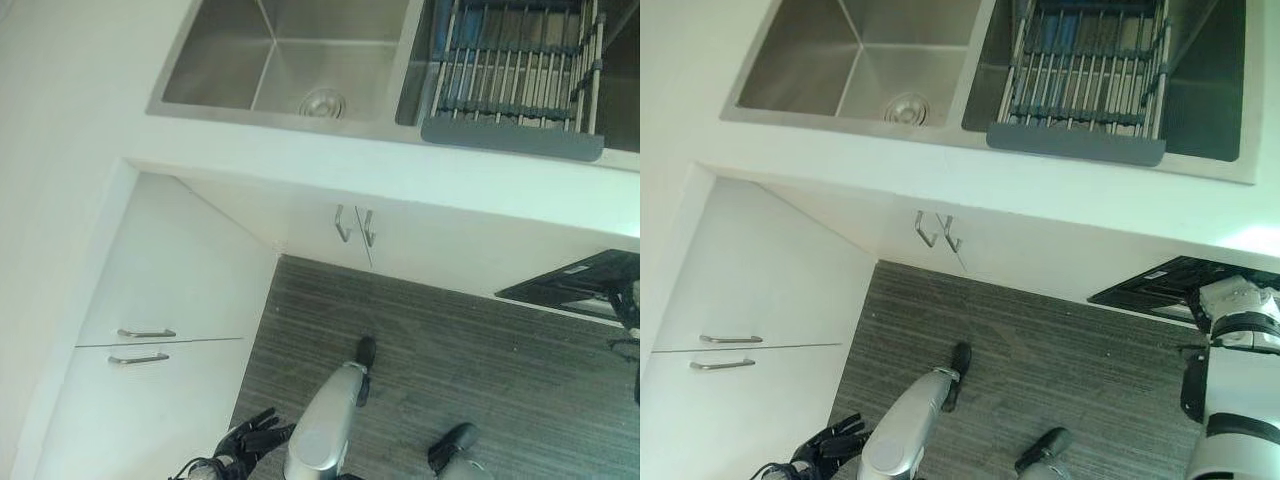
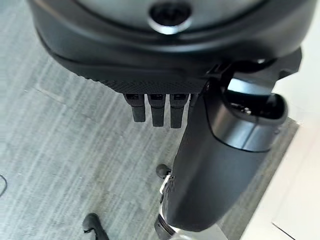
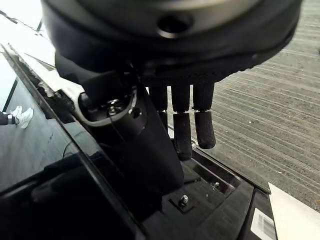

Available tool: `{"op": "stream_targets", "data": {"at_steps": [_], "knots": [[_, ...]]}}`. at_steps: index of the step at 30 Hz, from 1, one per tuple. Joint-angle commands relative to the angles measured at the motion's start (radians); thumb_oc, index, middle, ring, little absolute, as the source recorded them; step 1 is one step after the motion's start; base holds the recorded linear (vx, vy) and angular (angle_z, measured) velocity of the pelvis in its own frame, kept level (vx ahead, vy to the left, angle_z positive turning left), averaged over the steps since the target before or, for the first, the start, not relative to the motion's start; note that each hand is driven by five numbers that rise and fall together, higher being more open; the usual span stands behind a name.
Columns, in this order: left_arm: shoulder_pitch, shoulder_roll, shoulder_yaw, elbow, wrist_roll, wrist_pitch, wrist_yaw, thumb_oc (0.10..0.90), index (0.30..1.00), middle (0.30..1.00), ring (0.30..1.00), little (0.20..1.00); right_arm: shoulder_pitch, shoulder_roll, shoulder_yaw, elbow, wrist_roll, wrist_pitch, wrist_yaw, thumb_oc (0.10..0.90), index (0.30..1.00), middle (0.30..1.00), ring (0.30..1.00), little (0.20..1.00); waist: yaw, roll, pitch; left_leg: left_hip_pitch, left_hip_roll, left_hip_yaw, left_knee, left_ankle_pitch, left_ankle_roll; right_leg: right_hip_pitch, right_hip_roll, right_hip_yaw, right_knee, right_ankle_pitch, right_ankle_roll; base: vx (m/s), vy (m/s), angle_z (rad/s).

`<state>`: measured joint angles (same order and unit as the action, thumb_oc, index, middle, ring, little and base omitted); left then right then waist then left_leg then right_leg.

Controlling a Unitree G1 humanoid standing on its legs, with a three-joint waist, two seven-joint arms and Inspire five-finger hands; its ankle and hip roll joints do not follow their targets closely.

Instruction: Place the dishes in the dishwasher.

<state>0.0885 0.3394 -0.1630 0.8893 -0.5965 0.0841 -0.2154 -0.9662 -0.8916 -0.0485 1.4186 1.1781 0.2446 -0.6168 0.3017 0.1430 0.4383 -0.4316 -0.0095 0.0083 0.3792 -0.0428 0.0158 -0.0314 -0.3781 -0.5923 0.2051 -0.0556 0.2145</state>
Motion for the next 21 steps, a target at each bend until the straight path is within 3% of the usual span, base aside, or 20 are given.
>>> {"op": "stream_targets", "data": {"at_steps": [1, 7, 11, 12, 13, 14, 16, 21], "knots": [[0.039, 0.088, -0.011, -0.001, -0.041, -0.013, 0.013, 0.800, 0.900, 0.900, 0.900, 0.900, -0.270, -0.131, 0.102, -0.213, -0.035, -0.239, 0.168, 0.400, 0.300, 0.300, 0.300, 0.300, 0.061, -0.018, -0.082, 0.113, 0.066, 0.007, -0.079, -0.114, -0.074, -0.090, 0.006, 0.089, 0.095, -0.044, -0.016, 0.01, 0.015, -0.13], [0.025, 0.087, -0.013, -0.038, -0.058, 0.003, 0.022, 0.800, 0.900, 0.900, 0.900, 0.900, -0.248, -0.105, 0.091, -0.248, -0.126, -0.204, 0.214, 0.400, 0.300, 0.300, 0.300, 0.300, 0.052, -0.030, -0.084, 0.119, 0.077, 0.023, -0.079, -0.118, -0.073, -0.088, 0.007, 0.090, 0.095, -0.040, -0.017, 0.00, 0.006, -0.06], [0.046, 0.079, 0.006, -0.027, -0.038, -0.033, -0.002, 0.800, 0.900, 0.900, 0.900, 0.900, -0.151, -0.102, 0.119, -0.253, -0.375, -0.080, 0.339, 0.400, 0.300, 0.300, 0.300, 0.300, 0.039, -0.039, -0.078, 0.122, 0.093, 0.042, -0.079, -0.119, -0.077, -0.088, 0.012, 0.096, 0.095, -0.036, -0.017, -0.07, 0.017, -0.09], [0.054, 0.078, 0.021, -0.006, -0.009, -0.063, -0.041, 0.800, 0.900, 0.900, 0.900, 0.900, -0.049, -0.085, 0.114, -0.266, -0.475, -0.091, 0.458, 0.585, 0.578, 0.578, 0.578, 0.578, 0.023, -0.046, -0.074, 0.135, 0.104, 0.053, -0.079, -0.122, -0.076, -0.082, 0.020, 0.098, 0.095, -0.033, -0.019, -0.12, 0.037, -0.16], [0.052, 0.075, 0.023, 0.006, -0.006, -0.084, -0.051, 0.800, 0.900, 0.900, 0.900, 0.900, 0.037, -0.054, 0.102, -0.286, -0.436, -0.128, 0.542, 0.800, 0.900, 0.900, 0.900, 0.900, 0.007, -0.054, -0.073, 0.150, 0.114, 0.067, -0.079, -0.126, -0.075, -0.076, 0.025, 0.102, 0.095, -0.034, -0.021, -0.07, 0.033, -0.13], [0.032, 0.072, 0.029, 0.006, -0.016, -0.083, -0.042, 0.800, 0.900, 0.900, 0.900, 0.900, 0.159, 0.022, 0.031, -0.299, -0.388, -0.160, 0.655, 0.800, 0.900, 0.900, 0.900, 0.900, -0.015, -0.064, -0.072, 0.175, 0.125, 0.082, -0.079, -0.136, -0.075, -0.065, 0.031, 0.115, 0.095, -0.037, -0.023, -0.04, 0.018, -0.24], [0.013, 0.067, 0.028, -0.003, -0.016, -0.089, -0.028, 0.800, 0.900, 0.900, 0.900, 0.900, 0.286, 0.115, 0.001, -0.328, -0.383, -0.195, 0.733, 0.800, 0.900, 0.900, 0.900, 0.900, -0.037, -0.078, -0.075, 0.198, 0.139, 0.100, -0.079, -0.143, -0.073, -0.059, 0.038, 0.130, 0.095, -0.037, -0.022, -0.06, -0.025, -0.53], [0.016, 0.065, 0.079, 0.085, 0.007, -0.181, -0.114, 0.800, 0.900, 0.900, 0.900, 0.900, 0.497, 0.261, -0.012, -0.364, -0.440, -0.281, 0.814, 0.800, 0.900, 0.900, 0.900, 0.900, -0.100, -0.092, -0.089, 0.239, 0.180, 0.147, -0.079, -0.149, -0.079, -0.060, 0.059, 0.173, 0.095, -0.051, -0.025, -0.11, 0.007, -0.48]]}}
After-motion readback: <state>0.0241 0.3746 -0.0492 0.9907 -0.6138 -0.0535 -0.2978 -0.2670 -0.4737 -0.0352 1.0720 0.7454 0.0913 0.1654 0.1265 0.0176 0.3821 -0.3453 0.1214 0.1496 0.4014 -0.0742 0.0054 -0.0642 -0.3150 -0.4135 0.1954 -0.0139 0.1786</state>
